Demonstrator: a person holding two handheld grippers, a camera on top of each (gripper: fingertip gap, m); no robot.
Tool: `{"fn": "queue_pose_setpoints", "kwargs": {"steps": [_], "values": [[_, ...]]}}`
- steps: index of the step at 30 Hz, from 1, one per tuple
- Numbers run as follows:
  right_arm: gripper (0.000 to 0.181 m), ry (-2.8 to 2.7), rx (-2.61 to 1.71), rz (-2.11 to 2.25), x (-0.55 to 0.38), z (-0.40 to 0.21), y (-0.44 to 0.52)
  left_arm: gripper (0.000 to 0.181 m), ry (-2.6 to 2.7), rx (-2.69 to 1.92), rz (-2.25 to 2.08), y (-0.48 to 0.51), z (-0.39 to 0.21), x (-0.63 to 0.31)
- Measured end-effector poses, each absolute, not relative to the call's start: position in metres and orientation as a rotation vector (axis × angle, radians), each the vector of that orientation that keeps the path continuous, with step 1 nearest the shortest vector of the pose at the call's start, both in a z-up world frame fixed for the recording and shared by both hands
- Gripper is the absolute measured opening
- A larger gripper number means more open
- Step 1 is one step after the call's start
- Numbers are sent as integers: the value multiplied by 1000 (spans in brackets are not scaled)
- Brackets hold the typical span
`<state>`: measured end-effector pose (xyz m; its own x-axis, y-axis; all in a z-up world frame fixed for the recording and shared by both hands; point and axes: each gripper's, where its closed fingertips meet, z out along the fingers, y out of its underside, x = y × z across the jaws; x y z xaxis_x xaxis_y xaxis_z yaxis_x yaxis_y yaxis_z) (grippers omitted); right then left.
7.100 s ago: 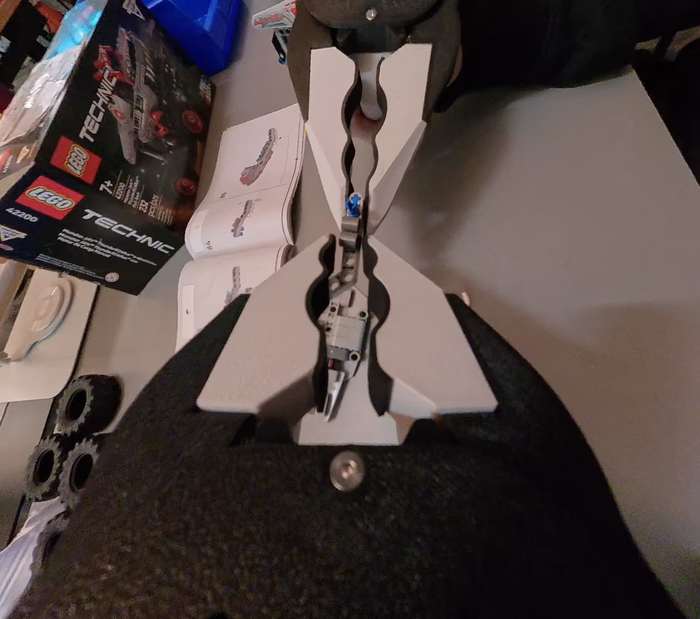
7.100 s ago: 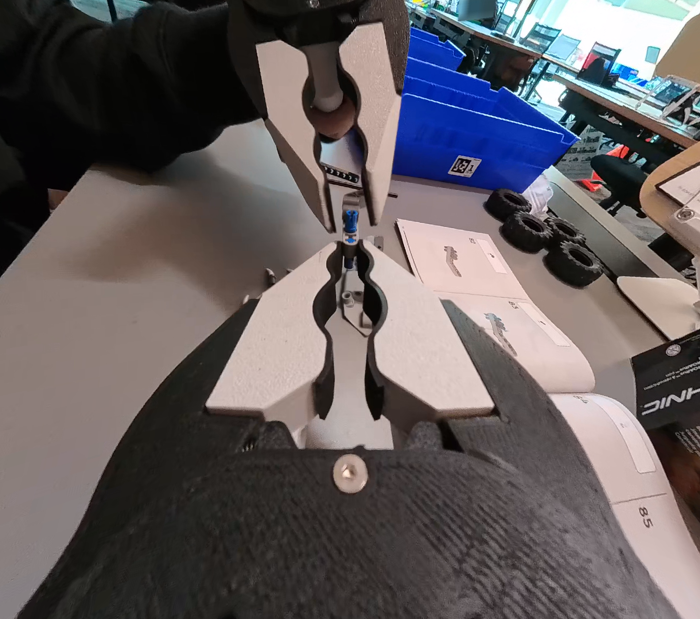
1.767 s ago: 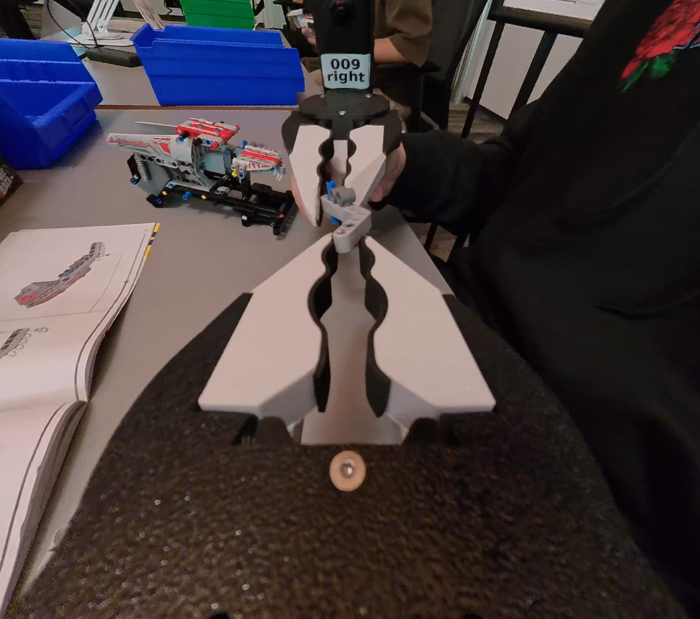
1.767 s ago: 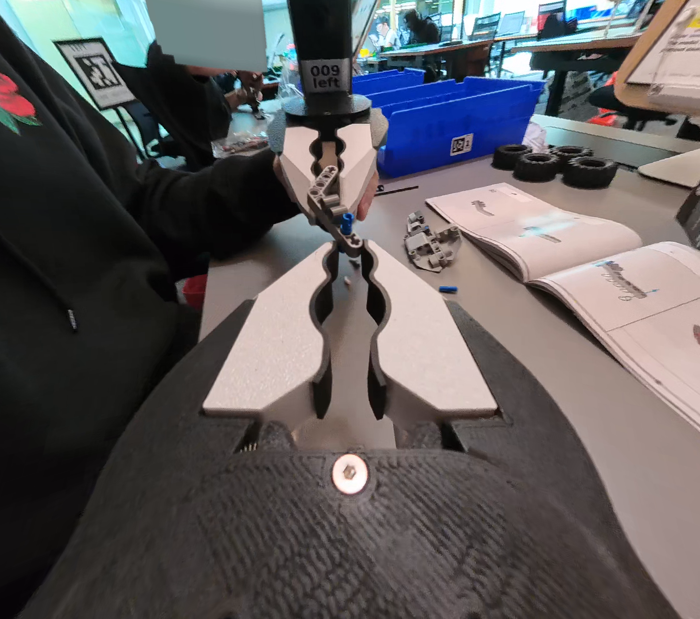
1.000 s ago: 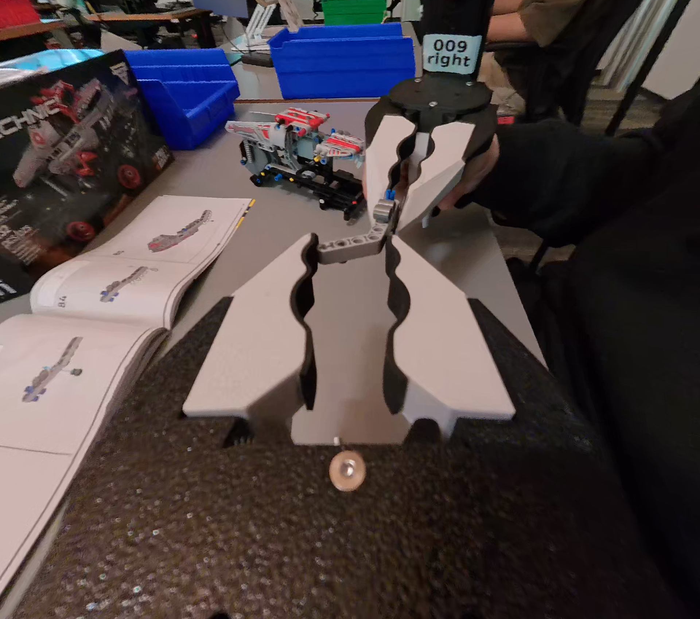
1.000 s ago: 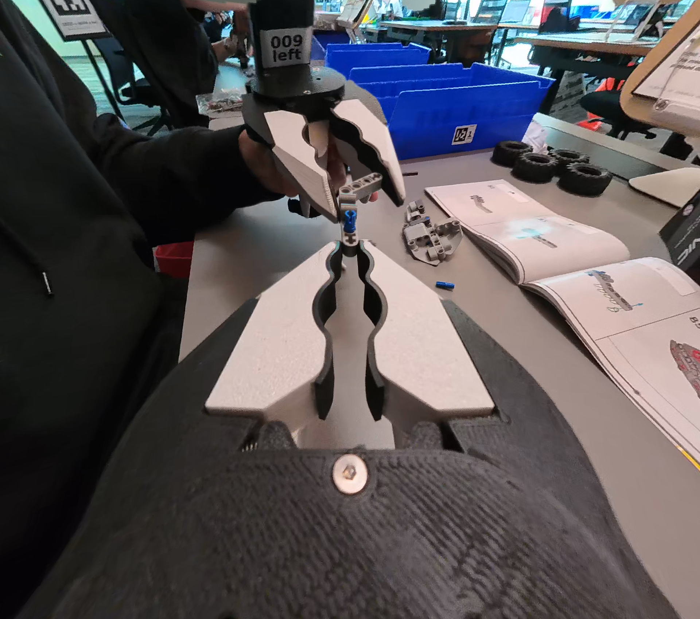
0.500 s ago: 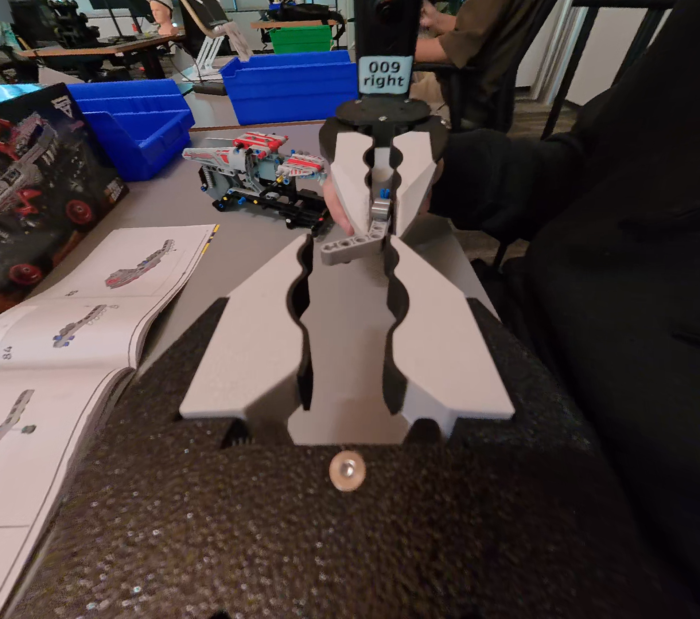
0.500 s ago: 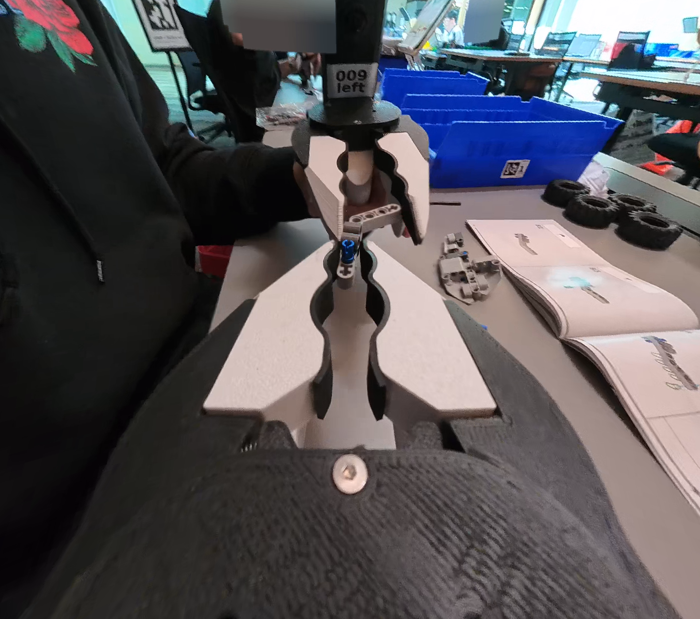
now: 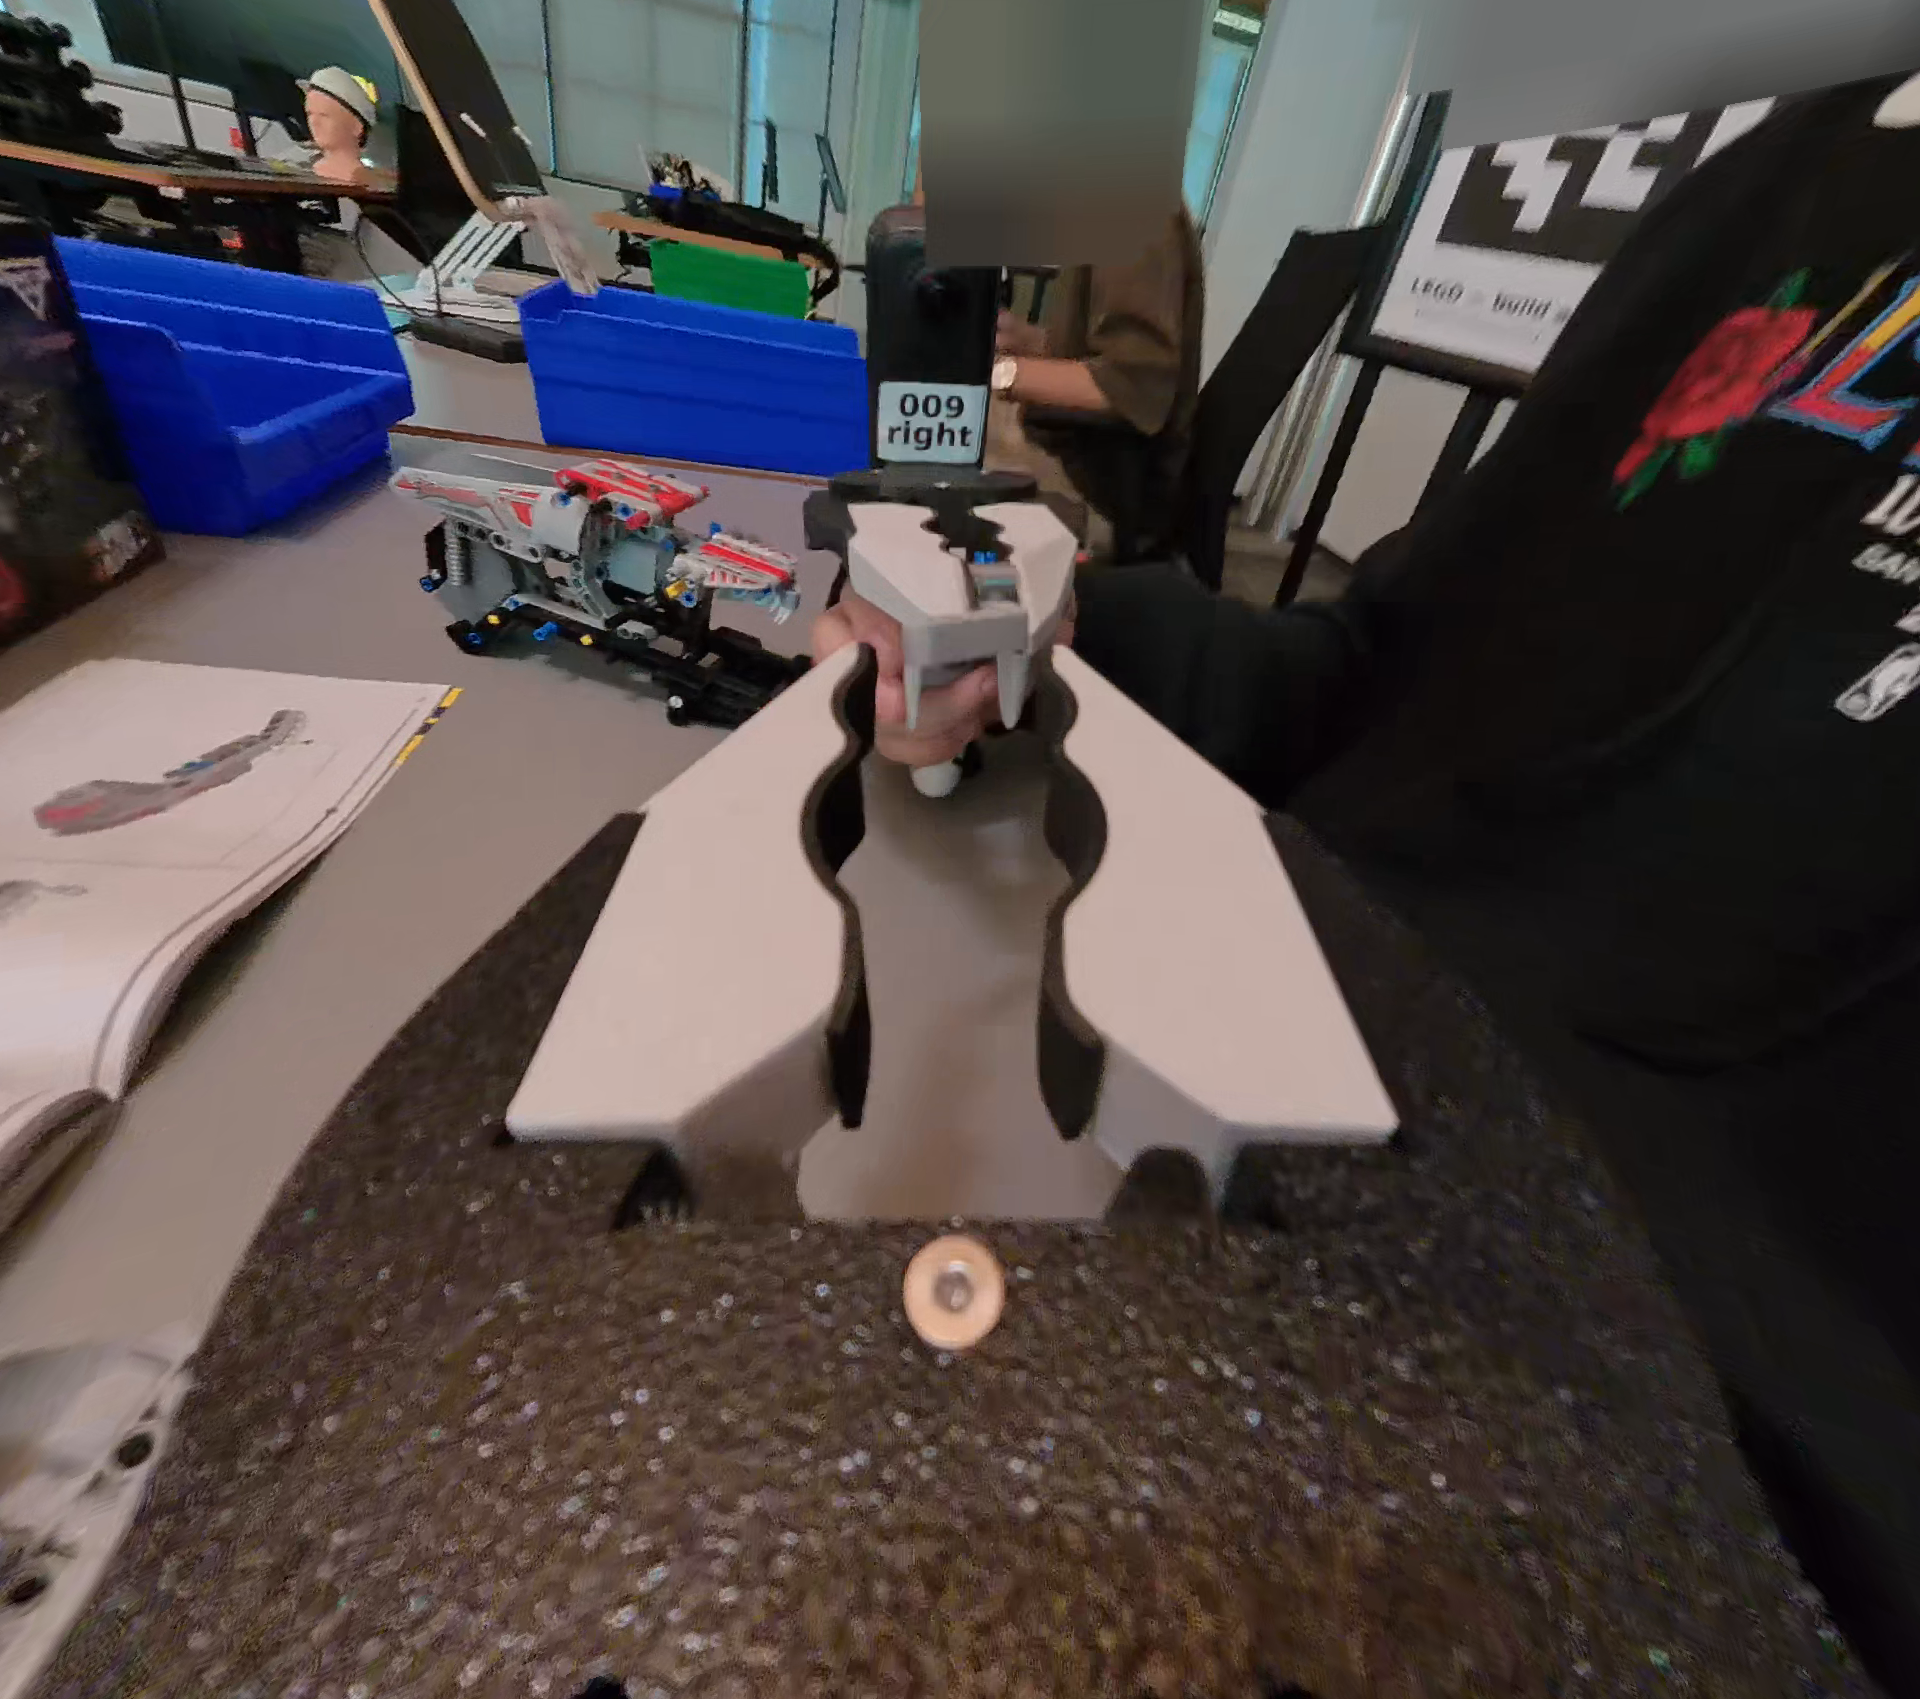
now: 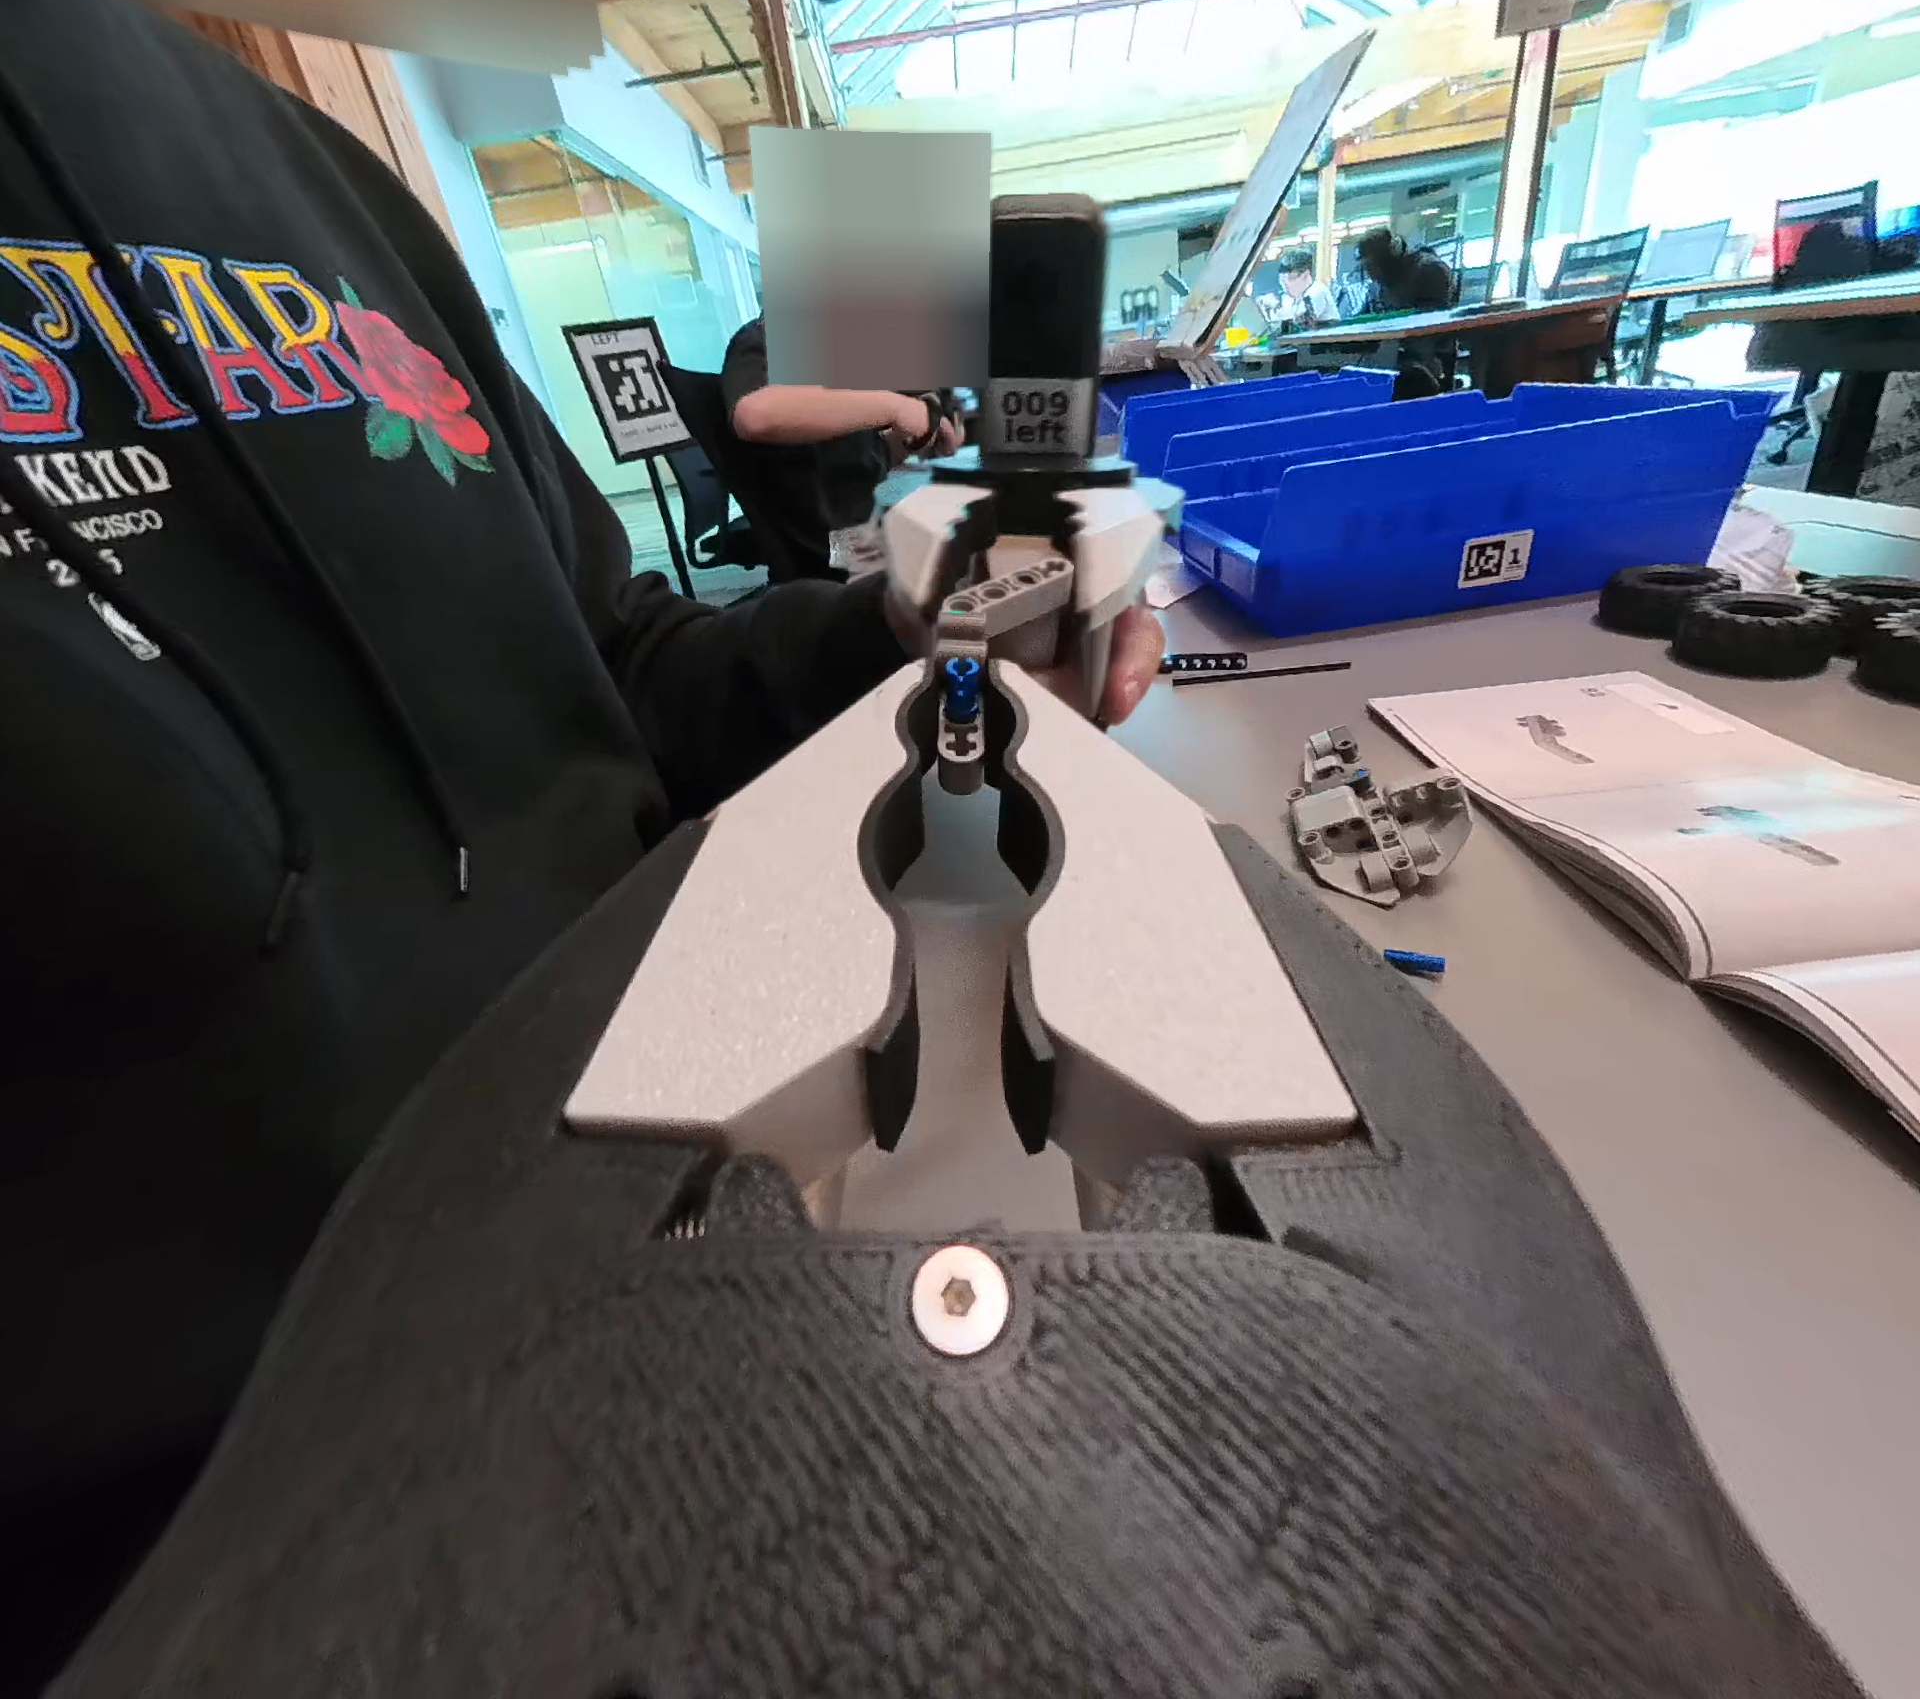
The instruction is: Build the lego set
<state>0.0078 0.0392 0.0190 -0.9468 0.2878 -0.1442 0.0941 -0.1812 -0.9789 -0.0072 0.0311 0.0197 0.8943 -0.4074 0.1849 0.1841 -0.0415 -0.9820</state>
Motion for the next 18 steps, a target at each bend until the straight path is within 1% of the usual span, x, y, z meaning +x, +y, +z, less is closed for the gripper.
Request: {"fn": "queue_pose_setpoints", "kwargs": {"steps": [3, 5, 10, 12, 14, 18], "values": [[5, -1951, -393, 2238, 11, 17, 33, 26, 157, -1502, -561, 31, 23, -4], [5, -1976, -363, 2226, 13, 15, 28, 14, 175, -1492, -602, 30, 23, 2], [6, -2017, -360, 2178, 13, 10, 25, 8, 190, -1502, -611, 28, 23, 1], [12, -2030, -403, 2128, 6, 7, 25, 5, 173, -1483, -645, 28, 25, -1], [24, -2034, -395, 2101, 3, 7, 22, 4, 154, -1491, -672, 29, 24, -2], [24, -2057, -316, 2122, 2, 14, 12, 4, 104, -1470, -769, 32, 23, -4]]}}
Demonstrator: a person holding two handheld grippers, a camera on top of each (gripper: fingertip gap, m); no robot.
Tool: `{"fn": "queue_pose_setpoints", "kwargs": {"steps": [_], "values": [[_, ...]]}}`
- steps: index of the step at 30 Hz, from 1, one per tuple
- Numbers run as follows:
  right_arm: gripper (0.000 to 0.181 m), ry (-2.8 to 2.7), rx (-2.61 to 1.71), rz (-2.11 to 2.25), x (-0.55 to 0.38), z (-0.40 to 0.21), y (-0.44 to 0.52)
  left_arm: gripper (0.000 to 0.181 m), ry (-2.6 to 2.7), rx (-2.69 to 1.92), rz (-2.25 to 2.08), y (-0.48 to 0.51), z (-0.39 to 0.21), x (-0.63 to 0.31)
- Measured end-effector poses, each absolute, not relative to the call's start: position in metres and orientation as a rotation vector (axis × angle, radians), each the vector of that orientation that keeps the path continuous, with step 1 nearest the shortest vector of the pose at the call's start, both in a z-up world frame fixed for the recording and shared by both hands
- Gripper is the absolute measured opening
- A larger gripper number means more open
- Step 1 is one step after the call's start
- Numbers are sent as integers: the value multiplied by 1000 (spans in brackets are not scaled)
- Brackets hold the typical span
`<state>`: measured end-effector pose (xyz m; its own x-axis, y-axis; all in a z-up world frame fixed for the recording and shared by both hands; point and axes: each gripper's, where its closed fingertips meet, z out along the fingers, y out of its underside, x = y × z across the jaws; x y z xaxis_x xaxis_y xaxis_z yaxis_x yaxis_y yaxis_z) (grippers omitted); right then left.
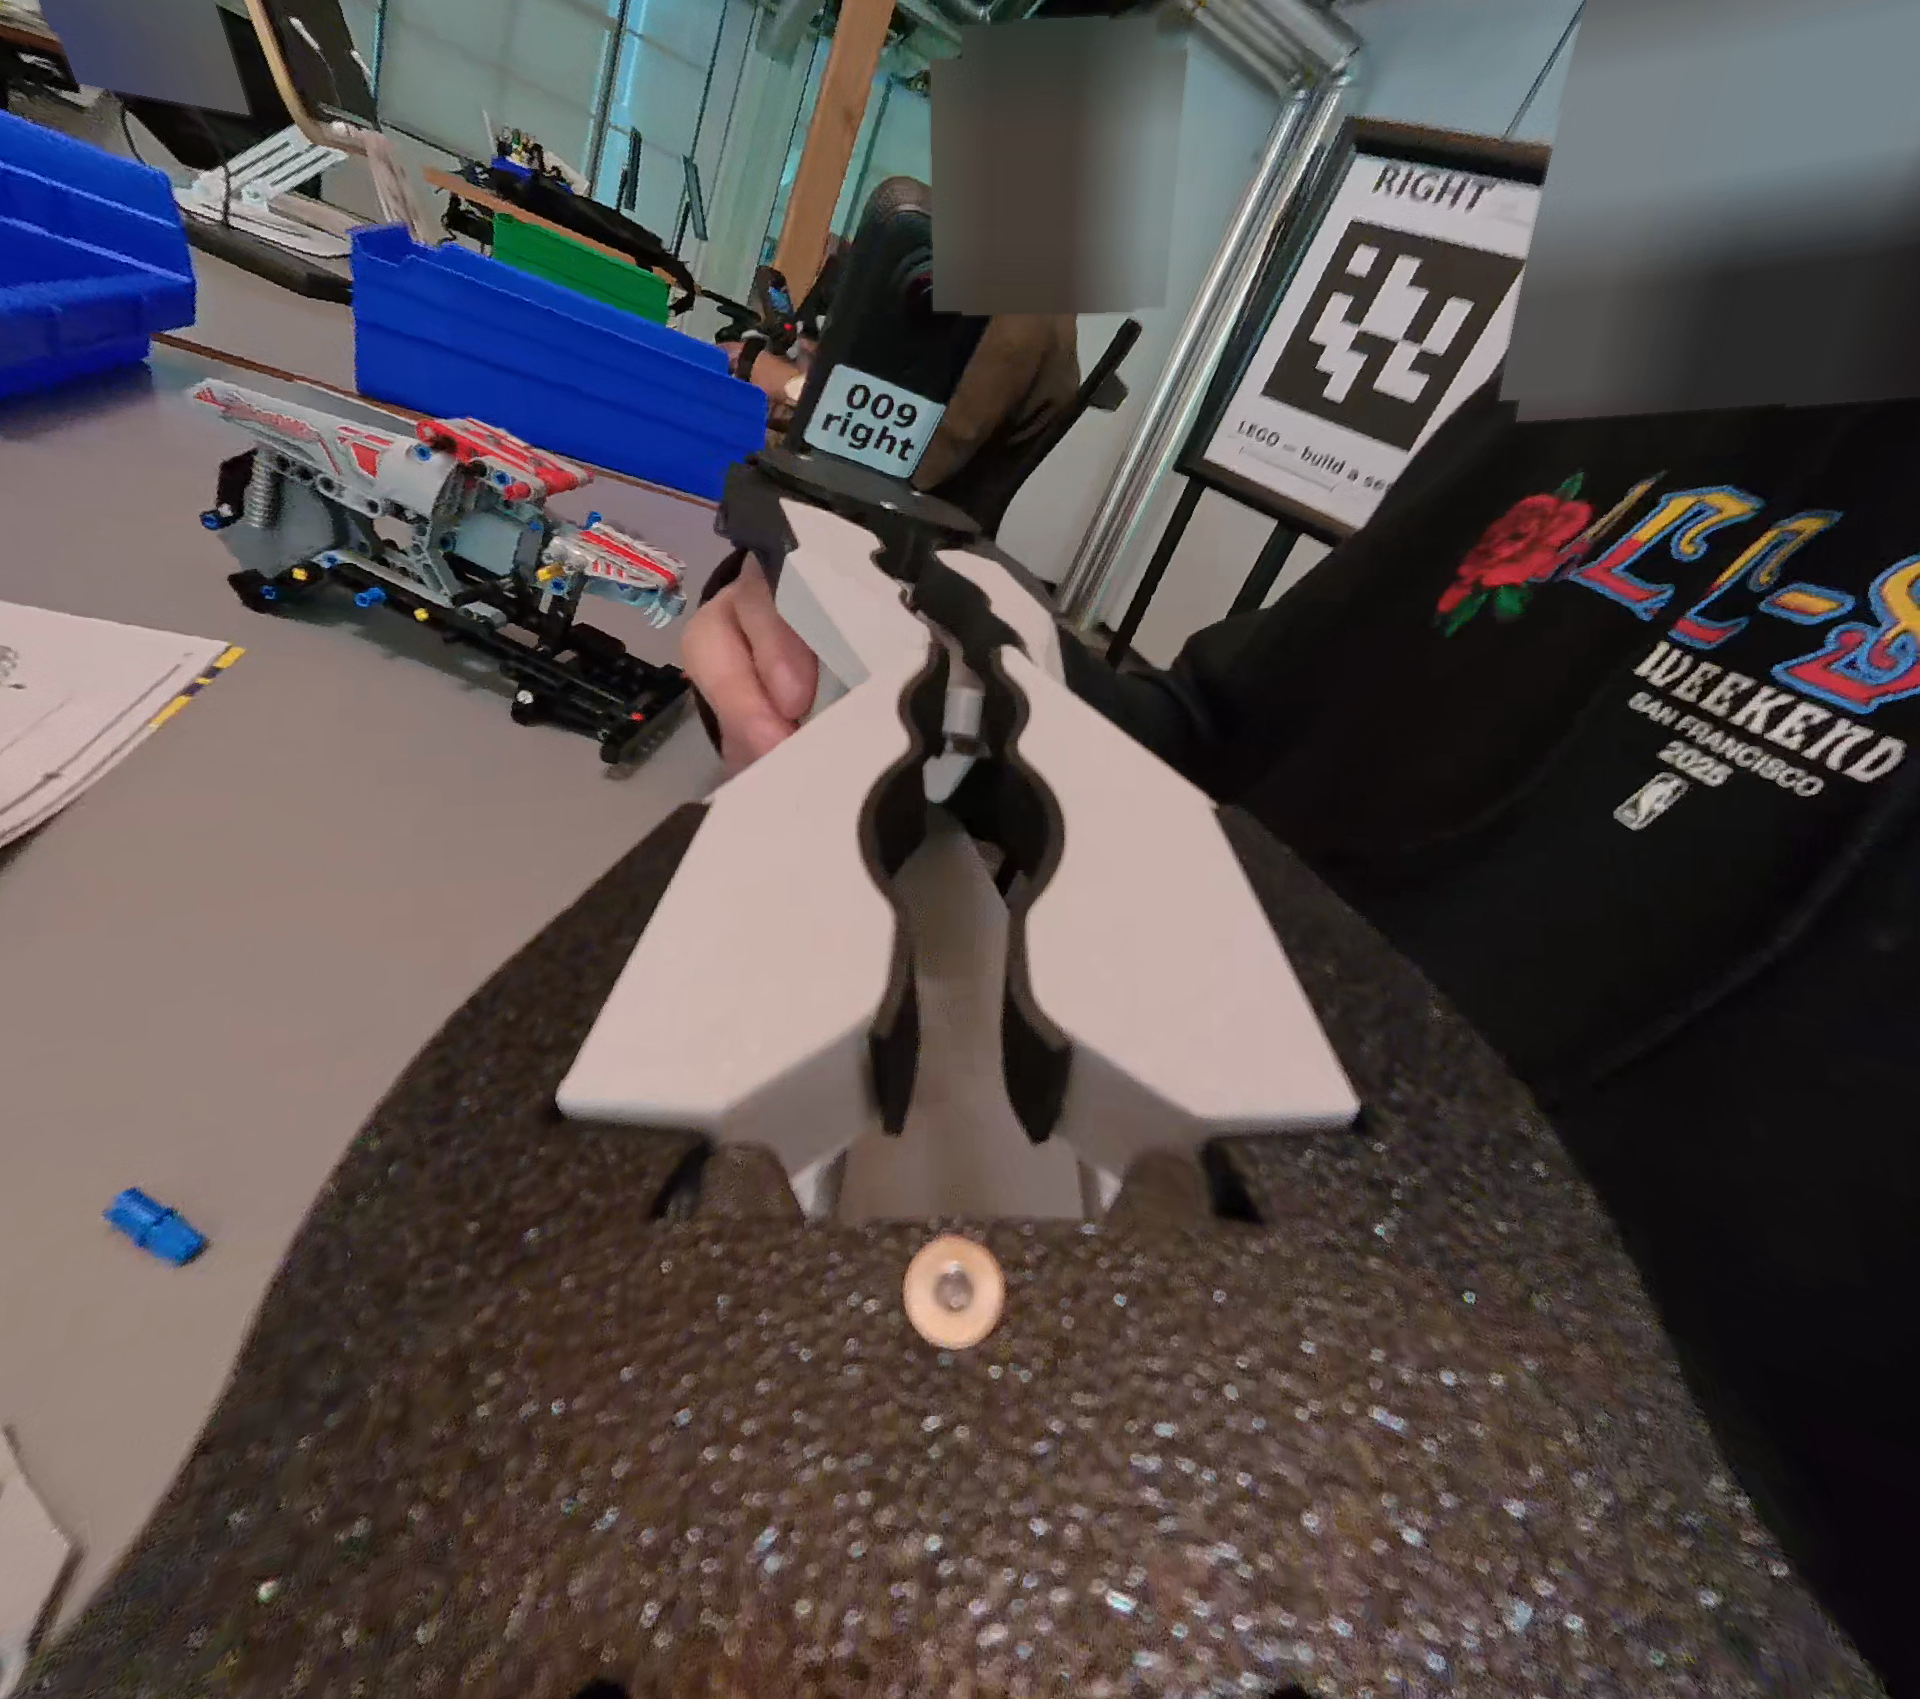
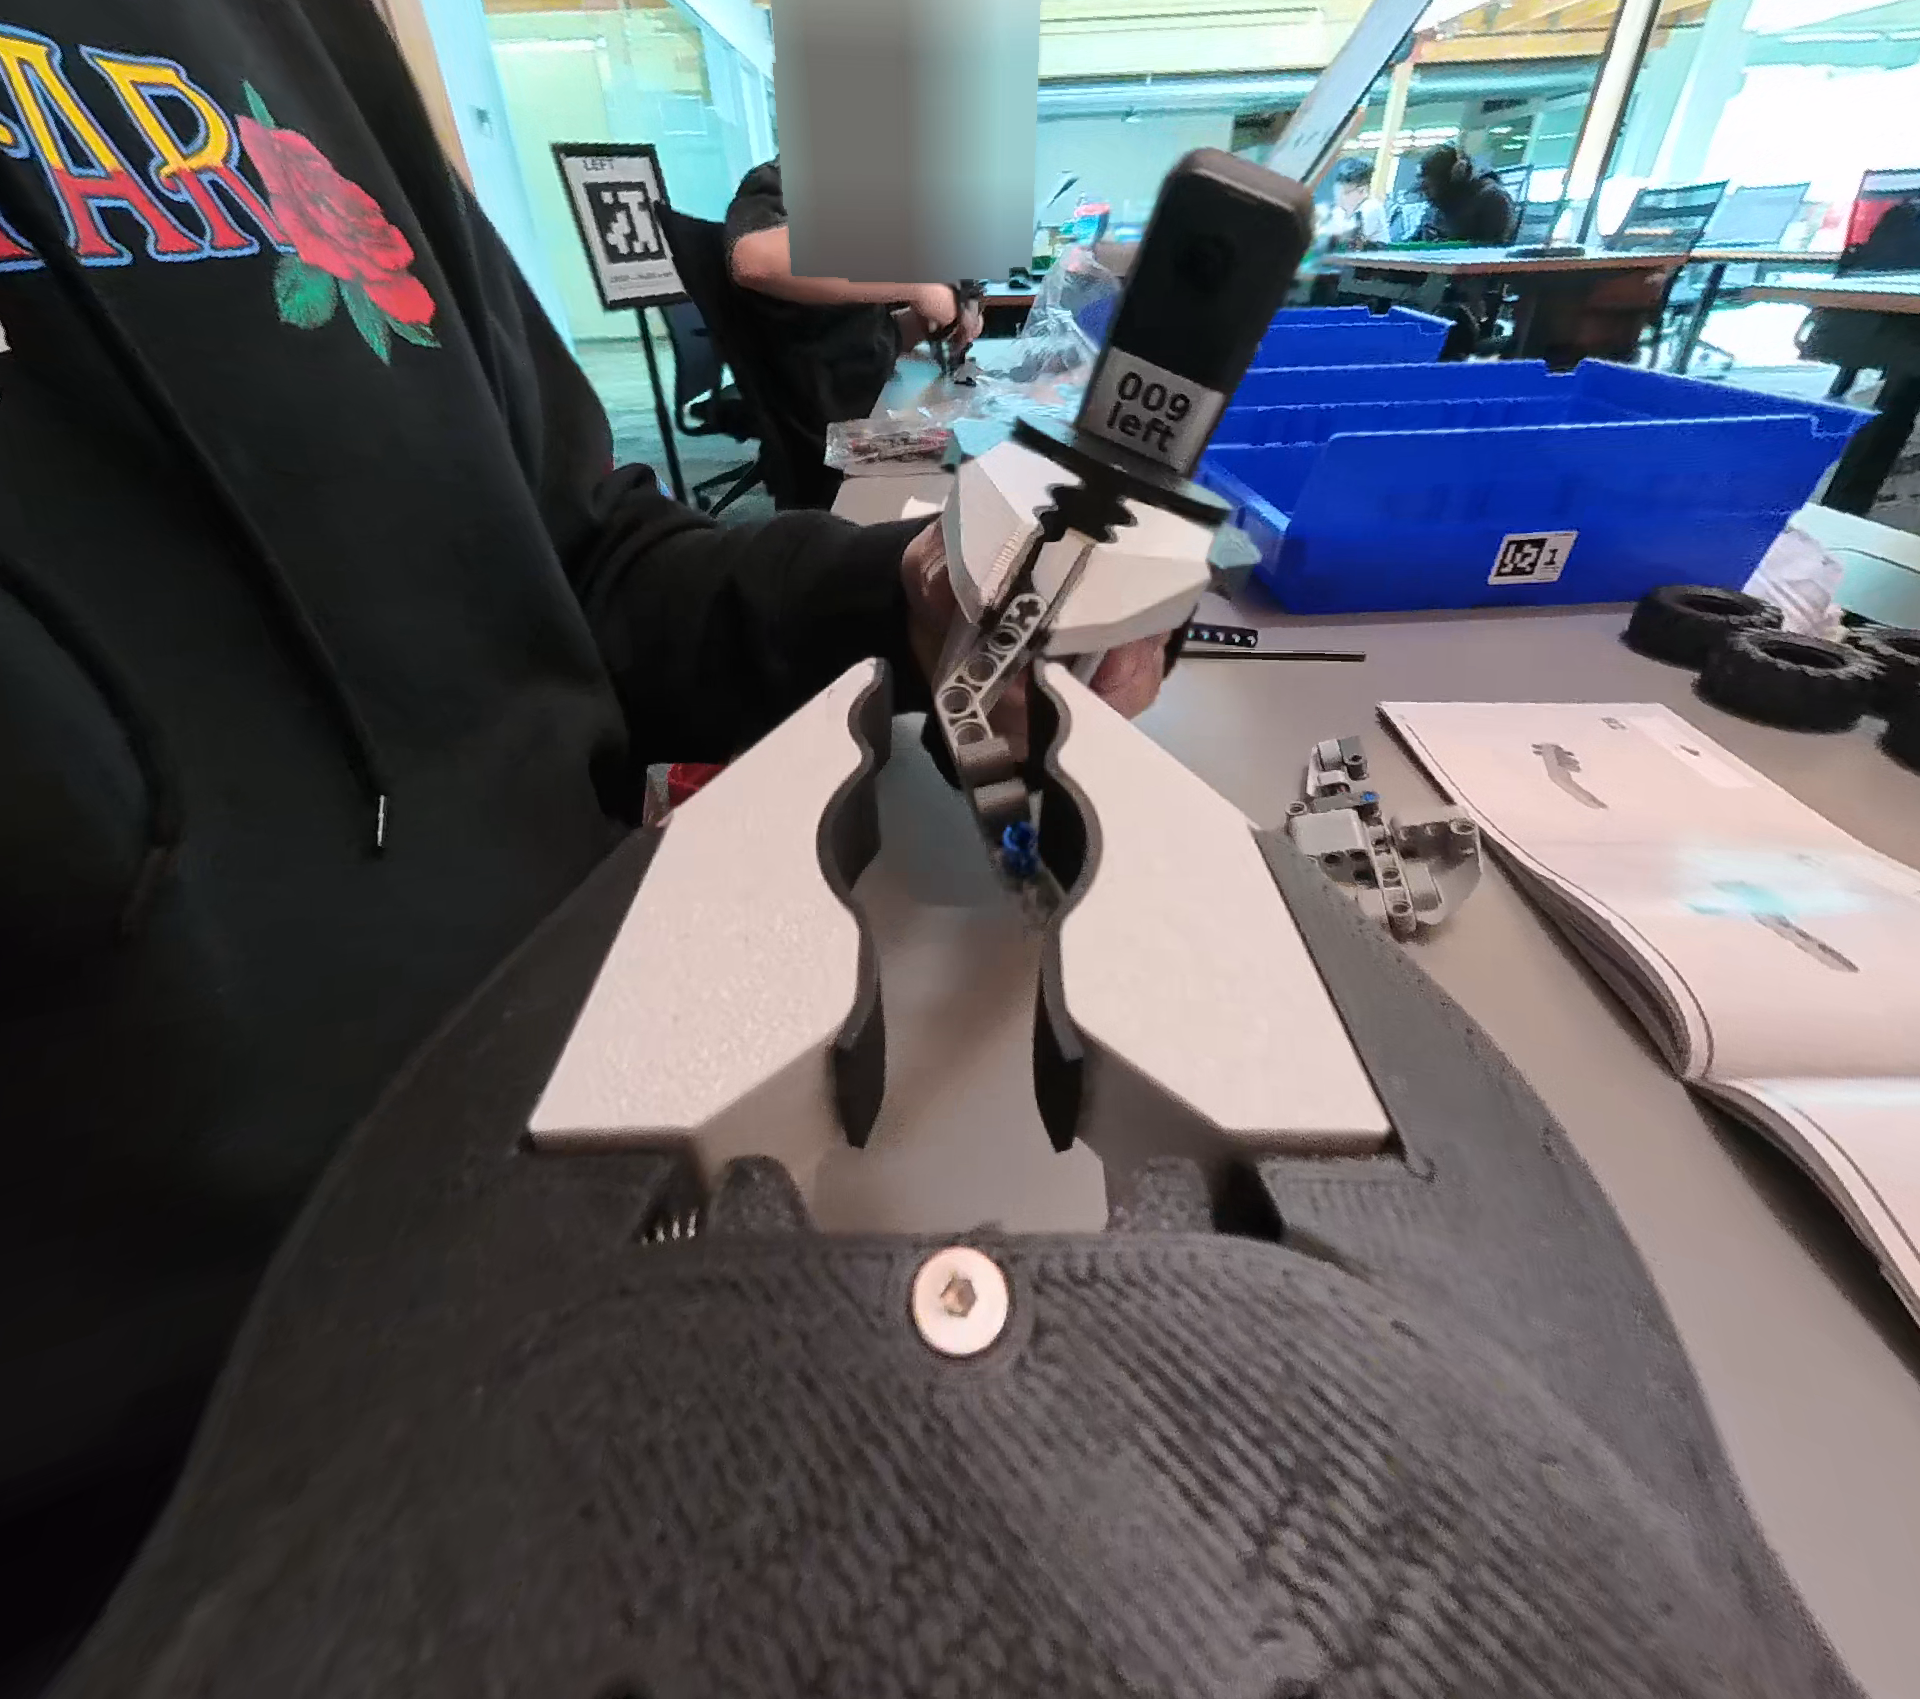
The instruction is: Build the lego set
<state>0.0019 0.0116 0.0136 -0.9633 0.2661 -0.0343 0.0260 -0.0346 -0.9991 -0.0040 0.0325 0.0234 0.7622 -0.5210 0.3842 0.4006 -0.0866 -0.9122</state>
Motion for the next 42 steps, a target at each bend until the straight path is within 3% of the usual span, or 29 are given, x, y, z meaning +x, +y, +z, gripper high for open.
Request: {"fn": "queue_pose_setpoints", "kwargs": {"steps": [4, 8, 14, 21, 42], "values": [[11, -2114, -312, 2004, -9, 7, 11, 4, 65, -1475, -735, 33, 21, -13], [11, -2135, -367, 1919, -18, -2, 15, 5, 58, -1584, -532, 38, 10, -28], [10, -2062, -832, 1784, -46, -24, 51, 17, -122, -2141, 40, 30, -53, -93], [11, -2150, -1011, 1622, -51, -45, 56, 11, -199, -2400, 99, 37, -94, -98], [11, -2260, -1138, 1517, -51, -75, 56, 2, -144, -2411, 121, 31, -113, -91]]}}
